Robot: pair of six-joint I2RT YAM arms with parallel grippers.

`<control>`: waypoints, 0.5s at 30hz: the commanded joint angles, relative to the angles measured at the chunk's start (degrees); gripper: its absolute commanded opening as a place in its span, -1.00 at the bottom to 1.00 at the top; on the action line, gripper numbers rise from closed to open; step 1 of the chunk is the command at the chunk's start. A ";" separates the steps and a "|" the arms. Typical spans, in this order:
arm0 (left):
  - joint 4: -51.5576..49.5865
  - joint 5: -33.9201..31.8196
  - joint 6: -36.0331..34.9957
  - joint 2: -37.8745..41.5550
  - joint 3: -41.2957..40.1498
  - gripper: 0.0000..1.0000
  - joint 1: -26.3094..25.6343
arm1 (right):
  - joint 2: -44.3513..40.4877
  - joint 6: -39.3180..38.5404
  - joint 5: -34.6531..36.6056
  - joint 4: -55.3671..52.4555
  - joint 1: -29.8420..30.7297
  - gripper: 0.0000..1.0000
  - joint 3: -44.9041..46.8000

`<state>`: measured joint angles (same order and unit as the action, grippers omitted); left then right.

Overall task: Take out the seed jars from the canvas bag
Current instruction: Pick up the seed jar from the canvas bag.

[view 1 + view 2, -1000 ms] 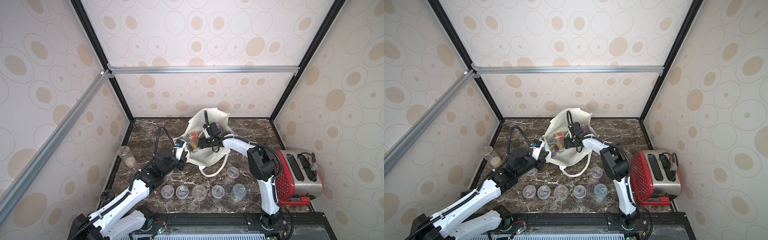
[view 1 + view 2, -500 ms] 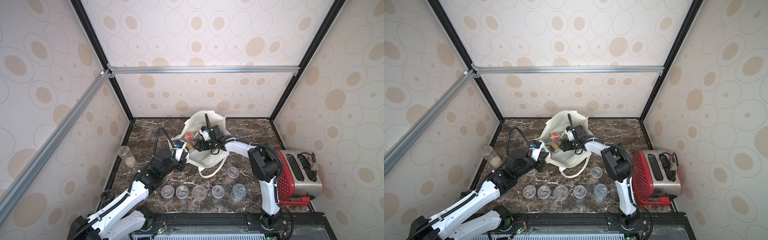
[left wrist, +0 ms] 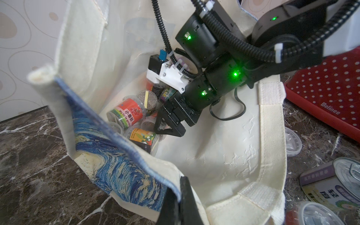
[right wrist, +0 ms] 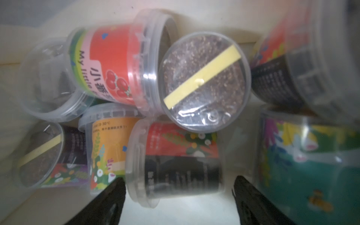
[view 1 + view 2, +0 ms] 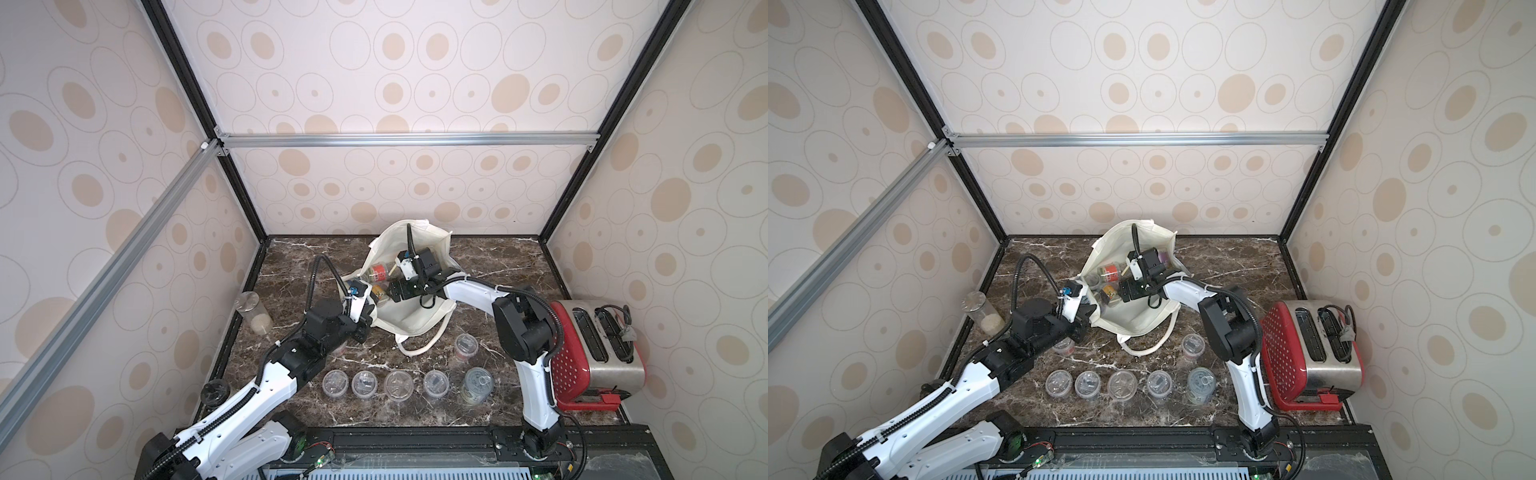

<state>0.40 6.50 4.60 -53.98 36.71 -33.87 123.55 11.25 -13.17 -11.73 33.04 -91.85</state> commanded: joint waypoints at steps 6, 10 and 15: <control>1.18 0.88 -2.58 0.98 0.60 -0.98 0.03 | 3.77 -3.45 -3.79 -6.29 0.03 0.66 -5.31; 1.03 0.80 -2.75 0.63 1.08 -0.99 0.03 | 4.39 -3.10 -3.66 -8.07 0.04 0.52 -6.98; 0.22 -0.80 -2.67 0.15 2.55 -0.98 0.03 | 1.40 -0.47 -2.23 -8.28 0.02 0.37 -6.23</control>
<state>0.36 6.11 4.01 -54.00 36.73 -33.85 126.54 9.58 -15.35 -17.65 32.93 -97.49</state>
